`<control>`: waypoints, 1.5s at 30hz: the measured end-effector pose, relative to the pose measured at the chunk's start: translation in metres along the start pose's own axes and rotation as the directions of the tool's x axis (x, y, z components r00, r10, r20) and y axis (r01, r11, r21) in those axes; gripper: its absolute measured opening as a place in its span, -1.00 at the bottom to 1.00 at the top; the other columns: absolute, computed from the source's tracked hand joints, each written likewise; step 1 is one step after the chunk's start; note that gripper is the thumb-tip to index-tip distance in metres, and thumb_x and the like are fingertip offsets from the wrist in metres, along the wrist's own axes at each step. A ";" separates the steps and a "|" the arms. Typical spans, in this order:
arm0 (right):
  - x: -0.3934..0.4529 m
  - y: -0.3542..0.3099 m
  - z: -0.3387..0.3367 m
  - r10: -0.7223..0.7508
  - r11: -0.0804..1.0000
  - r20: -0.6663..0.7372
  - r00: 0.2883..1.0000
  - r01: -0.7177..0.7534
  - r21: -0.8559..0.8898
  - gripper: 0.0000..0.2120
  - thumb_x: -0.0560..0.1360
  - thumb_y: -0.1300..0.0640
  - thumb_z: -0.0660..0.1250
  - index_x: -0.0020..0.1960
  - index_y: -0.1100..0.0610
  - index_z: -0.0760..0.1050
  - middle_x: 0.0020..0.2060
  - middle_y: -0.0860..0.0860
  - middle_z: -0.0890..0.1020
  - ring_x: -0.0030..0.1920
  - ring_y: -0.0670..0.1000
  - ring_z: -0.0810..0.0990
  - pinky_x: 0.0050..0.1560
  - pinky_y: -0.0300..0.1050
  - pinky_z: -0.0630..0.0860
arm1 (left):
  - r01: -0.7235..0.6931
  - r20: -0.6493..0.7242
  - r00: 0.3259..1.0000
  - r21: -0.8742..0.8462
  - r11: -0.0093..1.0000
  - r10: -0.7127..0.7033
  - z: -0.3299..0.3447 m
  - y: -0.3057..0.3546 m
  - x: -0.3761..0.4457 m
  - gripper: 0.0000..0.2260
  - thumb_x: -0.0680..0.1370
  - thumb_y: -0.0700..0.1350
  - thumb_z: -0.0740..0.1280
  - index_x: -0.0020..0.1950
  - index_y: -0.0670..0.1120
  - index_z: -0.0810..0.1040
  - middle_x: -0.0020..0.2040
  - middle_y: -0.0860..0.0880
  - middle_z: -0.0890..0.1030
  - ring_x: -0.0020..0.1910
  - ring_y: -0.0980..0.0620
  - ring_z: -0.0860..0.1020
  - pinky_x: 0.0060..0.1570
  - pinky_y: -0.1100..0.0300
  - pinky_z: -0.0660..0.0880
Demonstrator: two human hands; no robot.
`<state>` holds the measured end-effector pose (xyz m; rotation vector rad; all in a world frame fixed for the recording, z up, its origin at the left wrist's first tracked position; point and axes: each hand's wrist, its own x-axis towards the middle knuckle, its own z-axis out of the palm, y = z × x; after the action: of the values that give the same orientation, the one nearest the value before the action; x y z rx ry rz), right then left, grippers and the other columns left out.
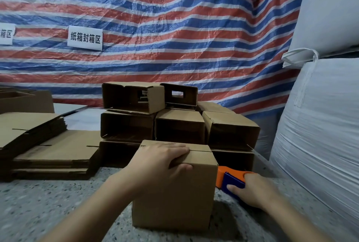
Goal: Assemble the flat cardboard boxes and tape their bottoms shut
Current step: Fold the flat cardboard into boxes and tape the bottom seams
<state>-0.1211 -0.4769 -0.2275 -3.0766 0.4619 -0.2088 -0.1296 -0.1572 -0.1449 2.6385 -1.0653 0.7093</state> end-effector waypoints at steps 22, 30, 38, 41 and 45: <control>-0.013 -0.094 -0.212 -0.399 0.563 0.197 0.896 0.070 0.824 -0.22 0.11 -0.41 0.47 0.10 0.13 0.58 -0.17 0.09 0.74 -0.29 0.02 0.70 -0.24 -0.12 0.61 | 0.339 0.172 0.931 -0.736 0.586 -0.323 -0.017 -0.001 0.004 -0.60 0.66 0.21 -0.03 0.18 0.15 0.56 0.12 0.16 0.64 0.15 0.20 0.54 0.26 0.10 0.40; -0.004 -0.102 -0.213 -0.438 0.608 0.245 0.865 0.084 0.790 -0.23 0.13 -0.38 0.48 0.14 0.15 0.59 -0.13 0.12 0.73 -0.28 0.03 0.68 -0.27 -0.11 0.59 | 0.405 0.368 0.740 -0.912 -0.064 -0.563 -0.052 -0.007 0.024 -0.45 0.66 0.18 0.06 -0.14 -0.20 0.62 -0.02 -0.23 0.70 0.06 -0.15 0.65 0.35 -0.01 0.34; -0.002 -0.105 -0.213 -0.436 0.637 0.250 0.865 0.100 0.764 -0.18 0.09 -0.40 0.47 0.15 0.14 0.58 -0.17 0.09 0.73 -0.32 -0.01 0.68 -0.35 -0.16 0.59 | 0.388 0.362 0.724 -0.917 -0.087 -0.587 -0.053 0.004 0.031 -0.72 0.64 -0.10 0.23 0.25 -0.22 0.57 0.09 -0.14 0.69 0.00 0.01 0.63 -0.10 0.22 0.57; 0.000 -0.106 -0.216 -0.429 0.665 0.270 0.862 0.099 0.740 -0.16 0.10 -0.41 0.46 0.16 0.15 0.57 -0.17 0.09 0.73 -0.31 -0.01 0.68 -0.32 -0.16 0.59 | 0.385 0.341 0.704 -0.920 -0.068 -0.623 -0.047 0.003 0.029 -0.82 0.63 -0.17 0.23 0.12 -0.19 0.59 -0.03 -0.07 0.72 0.00 0.03 0.64 0.19 0.02 0.46; 0.004 -0.107 -0.227 -0.398 0.761 0.318 0.860 0.116 0.639 -0.16 0.14 -0.42 0.46 0.22 0.12 0.55 -0.07 0.12 0.74 -0.20 0.03 0.69 -0.19 -0.11 0.60 | 0.319 0.333 0.585 -0.933 -0.168 -0.739 -0.040 -0.009 0.027 -0.83 0.60 -0.24 0.18 -0.08 -0.17 0.55 -0.17 -0.08 0.69 -0.07 0.01 0.65 -0.02 0.07 0.46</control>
<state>-0.1167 -0.3764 0.0021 -2.4171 -0.0728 0.2877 -0.1209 -0.1519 -0.0969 1.2995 0.0404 0.0515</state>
